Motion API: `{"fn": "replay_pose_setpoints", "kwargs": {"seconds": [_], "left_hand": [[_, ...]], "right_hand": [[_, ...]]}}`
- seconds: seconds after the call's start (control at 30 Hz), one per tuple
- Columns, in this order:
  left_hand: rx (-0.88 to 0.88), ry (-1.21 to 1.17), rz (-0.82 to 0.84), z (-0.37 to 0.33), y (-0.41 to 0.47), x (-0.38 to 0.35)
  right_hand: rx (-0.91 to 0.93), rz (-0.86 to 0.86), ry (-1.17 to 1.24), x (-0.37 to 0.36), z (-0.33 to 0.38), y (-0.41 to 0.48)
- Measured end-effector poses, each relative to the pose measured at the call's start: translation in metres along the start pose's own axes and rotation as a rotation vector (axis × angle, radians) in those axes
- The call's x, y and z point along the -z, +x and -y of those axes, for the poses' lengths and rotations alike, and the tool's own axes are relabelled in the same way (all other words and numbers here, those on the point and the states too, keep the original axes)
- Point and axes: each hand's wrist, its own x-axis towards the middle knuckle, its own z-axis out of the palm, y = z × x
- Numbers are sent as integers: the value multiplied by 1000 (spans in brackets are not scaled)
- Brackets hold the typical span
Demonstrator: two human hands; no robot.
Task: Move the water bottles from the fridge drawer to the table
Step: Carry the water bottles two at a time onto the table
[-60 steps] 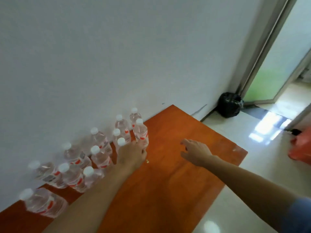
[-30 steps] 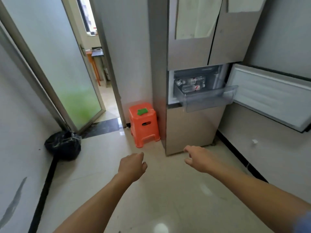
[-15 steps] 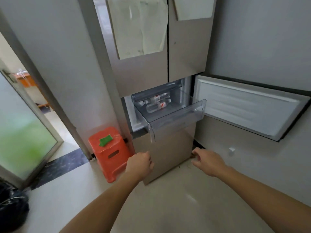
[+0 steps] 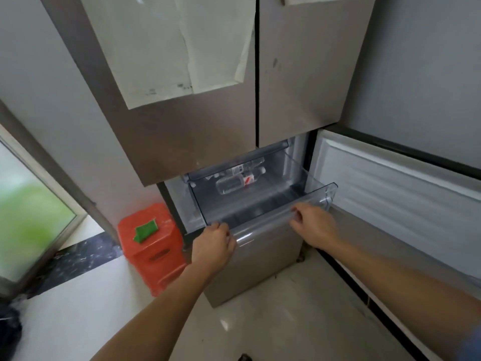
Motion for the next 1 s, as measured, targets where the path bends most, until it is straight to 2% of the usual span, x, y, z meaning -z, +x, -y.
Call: {"fn": "replay_pose_setpoints", "kwargs": {"seconds": [0.07,0.23,0.5,0.57,0.67,0.73,0.9,1.0], "left_hand": [[11,-1,9,5,27,-7],[95,-94,100,9,78,-37],[366,-154,228,8,104,-65],[436,-103,184,9,105,-71],[469,-8,31,8,99,-81],[485,29,-70,6,96,-84],[547,61,-155,1,94,-87],[587,59,-127,-1,94,-89]], "right_hand": [[8,-36,7,-4,-2,30],[6,5,16,-20,-12,112],[-206,323,194,-86,-41,242],[-239,357,265,-108,-48,272],[-296,345,460,-131,-54,305],[-260,337,518,-143,-57,326],[-114,423,539,-167,-62,355],[-75,578,419,-169,-71,344]]}}
